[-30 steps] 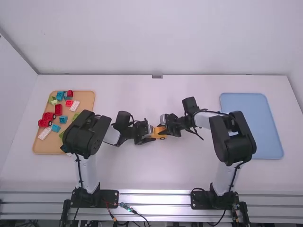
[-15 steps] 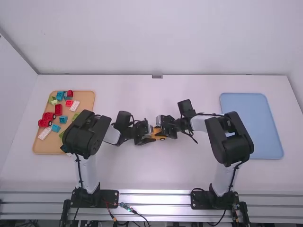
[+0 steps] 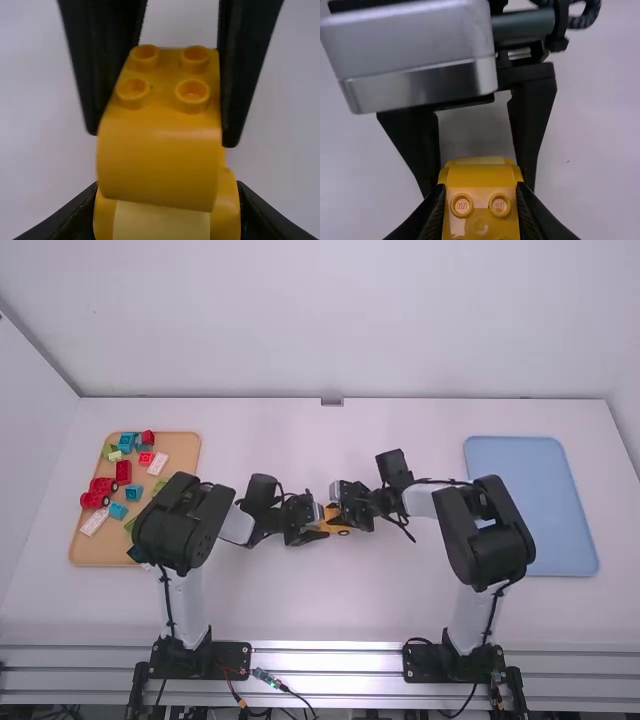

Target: Assemble lego blocks to make yellow taxi

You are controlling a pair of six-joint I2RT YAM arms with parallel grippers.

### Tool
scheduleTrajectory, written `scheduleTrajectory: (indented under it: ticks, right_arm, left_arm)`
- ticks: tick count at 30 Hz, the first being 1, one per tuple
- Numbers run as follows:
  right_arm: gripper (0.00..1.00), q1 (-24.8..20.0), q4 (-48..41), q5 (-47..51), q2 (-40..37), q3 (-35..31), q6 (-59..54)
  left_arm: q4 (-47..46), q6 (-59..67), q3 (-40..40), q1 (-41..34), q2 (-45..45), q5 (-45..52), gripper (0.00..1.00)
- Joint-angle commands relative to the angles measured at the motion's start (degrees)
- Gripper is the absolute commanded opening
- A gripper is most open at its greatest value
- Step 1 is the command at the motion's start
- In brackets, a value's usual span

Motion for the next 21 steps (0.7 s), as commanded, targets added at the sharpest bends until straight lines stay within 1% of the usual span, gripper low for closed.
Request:
scheduleTrajectory:
  ticks: [1, 7, 13, 16, 19, 21]
  right_arm:
    - [0.00, -0.06, -1.22, -0.28, 1.02, 1.25, -0.83]
    - [0.00, -0.04, -1.16, -0.28, 1.66, 1.22, -0.63]
    - [0.00, -0.06, 1.03, -0.31, 4.58, 2.43, 1.42]
    - [0.00, -0.06, -2.29, -0.42, 6.38, 4.79, -0.48]
    - [0.00, 0.01, -9.53, -0.55, 7.08, 7.28, -6.40]
    - [0.00, -0.02, -11.43, -0.28, 7.08, 7.85, -7.41]
  left_arm:
    - [-1.28, 0.90, -1.86, -0.48, 1.70, -5.48, 0.38]
    - [-1.43, 0.92, -1.73, -0.48, 1.70, -5.43, 0.38]
    - [-3.29, 0.92, -0.81, -0.50, 1.70, -5.39, 0.37]
    - [-3.71, 0.92, -0.66, -0.50, 1.70, -5.06, 0.37]
    - [-3.73, 2.45, -0.76, -0.50, 1.70, -5.19, 0.36]
    - [-3.62, 2.32, -0.79, -0.50, 1.70, -5.26, 0.36]
